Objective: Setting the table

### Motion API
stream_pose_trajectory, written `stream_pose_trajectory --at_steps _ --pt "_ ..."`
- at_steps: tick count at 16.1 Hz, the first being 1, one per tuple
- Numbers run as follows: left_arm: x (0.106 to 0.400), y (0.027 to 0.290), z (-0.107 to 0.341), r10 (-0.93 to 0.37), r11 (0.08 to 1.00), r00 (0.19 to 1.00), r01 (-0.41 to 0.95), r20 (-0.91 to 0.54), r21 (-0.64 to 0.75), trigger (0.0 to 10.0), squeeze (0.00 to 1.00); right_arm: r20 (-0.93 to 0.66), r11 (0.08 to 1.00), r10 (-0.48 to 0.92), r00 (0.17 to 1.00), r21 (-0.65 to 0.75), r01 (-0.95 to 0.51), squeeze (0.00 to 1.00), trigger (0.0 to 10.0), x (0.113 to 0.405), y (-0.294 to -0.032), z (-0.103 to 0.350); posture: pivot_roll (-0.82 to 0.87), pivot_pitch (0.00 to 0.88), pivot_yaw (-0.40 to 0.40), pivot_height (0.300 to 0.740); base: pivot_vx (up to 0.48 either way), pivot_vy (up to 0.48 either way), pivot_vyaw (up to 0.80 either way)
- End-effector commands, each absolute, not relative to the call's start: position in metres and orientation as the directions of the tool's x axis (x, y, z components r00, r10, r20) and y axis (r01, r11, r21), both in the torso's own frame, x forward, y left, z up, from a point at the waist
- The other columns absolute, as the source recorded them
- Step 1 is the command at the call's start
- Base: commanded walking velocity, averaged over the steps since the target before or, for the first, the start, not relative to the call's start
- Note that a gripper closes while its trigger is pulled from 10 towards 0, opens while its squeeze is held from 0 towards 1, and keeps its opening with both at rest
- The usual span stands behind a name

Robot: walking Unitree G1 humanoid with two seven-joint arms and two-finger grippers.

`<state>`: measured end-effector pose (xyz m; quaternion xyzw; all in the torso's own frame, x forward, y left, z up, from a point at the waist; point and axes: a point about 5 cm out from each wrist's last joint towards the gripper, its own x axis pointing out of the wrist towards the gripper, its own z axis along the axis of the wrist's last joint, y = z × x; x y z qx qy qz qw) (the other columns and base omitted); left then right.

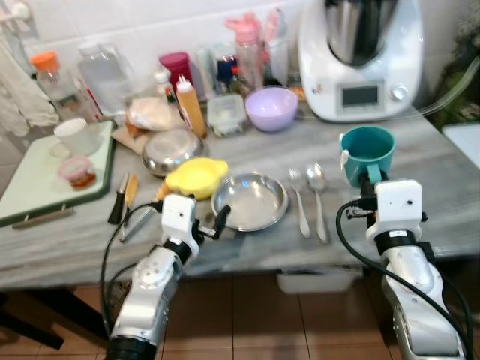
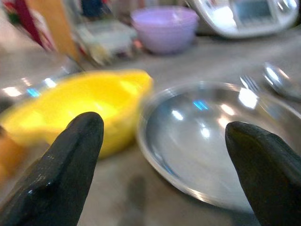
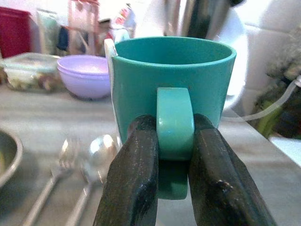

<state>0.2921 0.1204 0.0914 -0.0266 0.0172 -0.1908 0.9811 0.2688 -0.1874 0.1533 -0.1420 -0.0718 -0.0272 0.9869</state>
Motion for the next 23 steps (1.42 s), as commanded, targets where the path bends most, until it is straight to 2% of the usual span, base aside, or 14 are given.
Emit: stream_pose_trajectory --at_steps 1,7,10,13,16,23 --pt "0.290 0.134 0.092 -0.340 0.940 0.940 0.338 -0.033 -0.044 10.0 0.00 0.186 0.962 0.006 0.983 -0.270 0.045 0.00 10.0 0.270 -0.177 0.163 -0.19 0.000 0.121 0.740 0.424 0.000 0.00" --pt "0.265 0.148 0.097 -0.341 0.940 0.940 0.340 -0.028 -0.032 10.0 0.00 0.197 0.960 0.025 0.980 -0.278 0.032 0.00 10.0 0.268 -0.176 0.169 -0.17 0.000 0.121 0.740 0.060 0.000 0.00" --pt "0.247 0.161 0.096 -0.381 0.924 0.923 0.378 -0.059 -0.048 10.0 0.00 0.188 0.960 0.034 0.982 -0.278 0.020 0.00 10.0 0.271 -0.179 0.170 -0.15 0.005 0.116 0.740 0.000 0.000 0.00" --pt "0.239 0.162 0.097 -0.420 0.907 0.905 0.415 -0.067 -0.069 10.0 0.00 0.164 0.967 0.072 0.984 -0.253 -0.029 0.00 10.0 0.275 -0.179 0.170 -0.14 0.025 0.108 0.740 0.000 0.000 0.00" --pt "0.232 0.158 0.101 -0.480 0.875 0.874 0.472 -0.077 -0.105 10.0 0.00 0.129 0.964 0.133 0.983 -0.247 -0.098 0.00 10.0 0.287 -0.187 0.170 -0.12 0.044 0.103 0.740 0.000 0.000 0.00" --pt "0.223 0.162 0.100 -0.519 0.854 0.848 0.509 -0.106 -0.110 10.0 0.00 0.061 0.959 0.241 0.969 -0.165 -0.229 0.00 10.0 0.317 -0.185 0.159 -0.07 0.077 0.121 0.740 0.000 0.000 0.00"
